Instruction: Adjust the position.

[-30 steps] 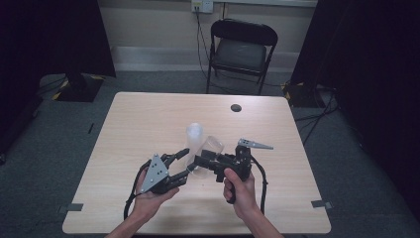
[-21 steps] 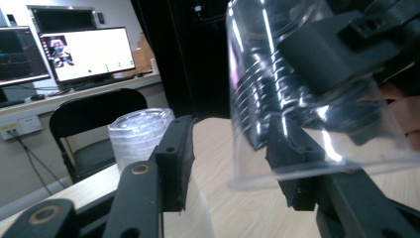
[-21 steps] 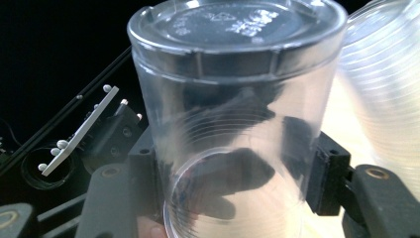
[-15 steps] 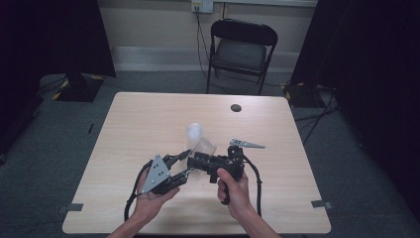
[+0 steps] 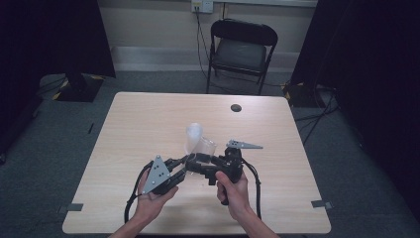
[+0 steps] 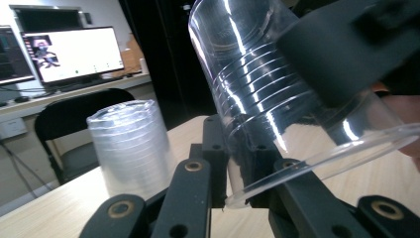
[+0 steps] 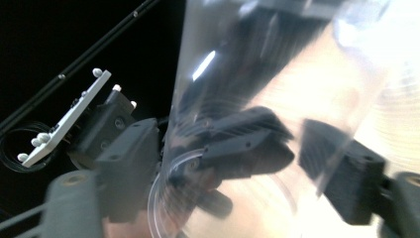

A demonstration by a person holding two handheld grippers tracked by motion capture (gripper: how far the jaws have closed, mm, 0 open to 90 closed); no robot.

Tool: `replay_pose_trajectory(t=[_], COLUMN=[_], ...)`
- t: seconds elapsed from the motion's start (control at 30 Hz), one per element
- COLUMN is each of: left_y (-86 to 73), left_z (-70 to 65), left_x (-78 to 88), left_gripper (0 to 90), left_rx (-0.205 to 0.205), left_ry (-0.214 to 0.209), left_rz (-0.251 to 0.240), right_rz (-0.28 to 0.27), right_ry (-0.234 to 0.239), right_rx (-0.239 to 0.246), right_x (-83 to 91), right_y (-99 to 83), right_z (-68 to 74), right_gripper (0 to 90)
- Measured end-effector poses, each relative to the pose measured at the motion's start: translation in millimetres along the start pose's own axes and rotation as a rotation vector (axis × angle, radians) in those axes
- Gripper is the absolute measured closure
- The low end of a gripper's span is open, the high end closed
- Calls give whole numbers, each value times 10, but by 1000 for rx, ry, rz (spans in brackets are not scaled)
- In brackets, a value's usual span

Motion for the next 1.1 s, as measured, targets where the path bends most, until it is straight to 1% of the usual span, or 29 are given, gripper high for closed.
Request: replay_pose_trajectory(t=[0.03, 0.07, 0.1, 0.13, 0.27, 0.33, 0.43, 0.5, 0.57, 0.6, 0.7, 0.9, 1.0, 1.07, 1.1], left_y=[-7, -12, -20, -28, -51, -63, -68, -72, -83, -86, -99, -124, -146, -158, -160], left_z=[11, 19, 28, 39, 68, 73, 63, 62, 70, 69, 73, 74, 80, 82, 76], left_x=[5, 8, 10, 16, 29, 32, 32, 32, 39, 41, 49, 62, 73, 75, 72], left_gripper=[834, 834, 836, 836, 836, 836, 835, 834, 834, 834, 834, 833, 832, 832, 832], left_rx=[-2, 7, 11, 11, 49, 53, 71, 91, 102, 116, 134, 153, 151, 153, 161], left_ry=[8, 10, 6, 15, 7, 3, -22, -31, -40, -47, -60, -84, -91, -94, -102], left_rz=[4, 1, 3, 5, 4, 13, 17, 23, 36, 39, 52, 80, 104, 123, 125], right_rz=[-1, -2, -6, -10, -16, -19, -26, -29, -36, -36, -41, -45, -55, -60, -61], right_ry=[-3, -3, -7, -15, -19, -24, -33, -34, -34, -37, -42, -45, -53, -55, -60], right_rx=[0, 3, 3, 3, 12, 12, 14, 17, 18, 20, 22, 22, 24, 24, 27], right_x=[-2, 0, 4, 8, 32, 47, 70, 85, 106, 117, 149, 203, 242, 271, 286], right_y=[-1, 0, 4, 9, 19, 24, 26, 26, 31, 34, 43, 52, 64, 75, 80], right_z=[-2, -3, -8, -16, -35, -52, -79, -92, -97, -100, -111, -139, -159, -170, -174], right_gripper=[187, 174, 155, 145, 144, 144, 144, 144, 144, 144, 144, 144, 144, 144, 144])
Point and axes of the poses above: each handheld gripper's, and its own axes: x roughly backward along the jaws, y roughly out of its top, z roughly to its left, the point moved 6 cm from there along -x, roughly forward along the jaws, and after that the axes turned 7 degrees about z, right-handed, at the moved point
